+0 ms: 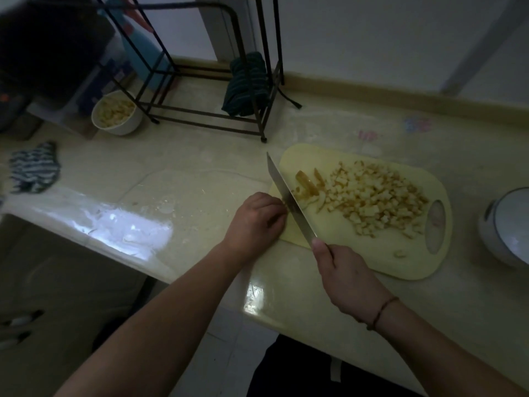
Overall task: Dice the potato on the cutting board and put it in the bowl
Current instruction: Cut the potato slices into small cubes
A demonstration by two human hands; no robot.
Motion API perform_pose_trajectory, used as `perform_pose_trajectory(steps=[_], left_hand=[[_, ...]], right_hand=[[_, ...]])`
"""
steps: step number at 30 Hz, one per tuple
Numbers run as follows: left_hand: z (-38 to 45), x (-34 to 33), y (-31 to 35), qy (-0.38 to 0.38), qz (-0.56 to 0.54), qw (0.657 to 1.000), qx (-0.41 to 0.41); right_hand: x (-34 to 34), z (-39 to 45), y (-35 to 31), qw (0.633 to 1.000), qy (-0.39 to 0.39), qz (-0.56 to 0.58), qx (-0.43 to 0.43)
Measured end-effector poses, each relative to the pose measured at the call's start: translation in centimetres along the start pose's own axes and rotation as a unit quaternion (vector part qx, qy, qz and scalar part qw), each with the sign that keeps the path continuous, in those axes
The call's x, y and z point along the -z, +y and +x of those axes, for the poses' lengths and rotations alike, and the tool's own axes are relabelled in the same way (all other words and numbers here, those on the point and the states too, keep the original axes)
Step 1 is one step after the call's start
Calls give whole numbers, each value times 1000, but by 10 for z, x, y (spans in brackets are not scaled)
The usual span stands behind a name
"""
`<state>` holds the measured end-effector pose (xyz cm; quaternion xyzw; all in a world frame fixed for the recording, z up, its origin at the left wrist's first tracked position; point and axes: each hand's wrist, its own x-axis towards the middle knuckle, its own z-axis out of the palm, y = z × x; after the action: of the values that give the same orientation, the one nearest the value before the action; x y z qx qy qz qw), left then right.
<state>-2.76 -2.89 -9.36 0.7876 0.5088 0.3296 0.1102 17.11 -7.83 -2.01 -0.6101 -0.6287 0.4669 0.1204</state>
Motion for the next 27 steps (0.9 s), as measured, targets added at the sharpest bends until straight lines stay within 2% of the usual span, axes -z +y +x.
perform_pose_trajectory(steps=[5, 9, 11, 19, 27], left_hand=[[0, 0, 2, -21, 6, 1000, -5], [-2, -3, 7, -10, 18, 994, 104], [0, -5, 9, -13, 15, 991, 129], [4, -2, 11, -34, 6, 992, 119], [9, -7, 16, -38, 6, 991, 126]], right_hand=[[0, 9, -8, 1000, -11, 4, -9], [3, 0, -4, 1000, -8, -15, 0], [5, -6, 0, 1000, -17, -13, 2], [19, -18, 14, 995, -9, 97, -29], [22, -15, 18, 997, -6, 74, -28]])
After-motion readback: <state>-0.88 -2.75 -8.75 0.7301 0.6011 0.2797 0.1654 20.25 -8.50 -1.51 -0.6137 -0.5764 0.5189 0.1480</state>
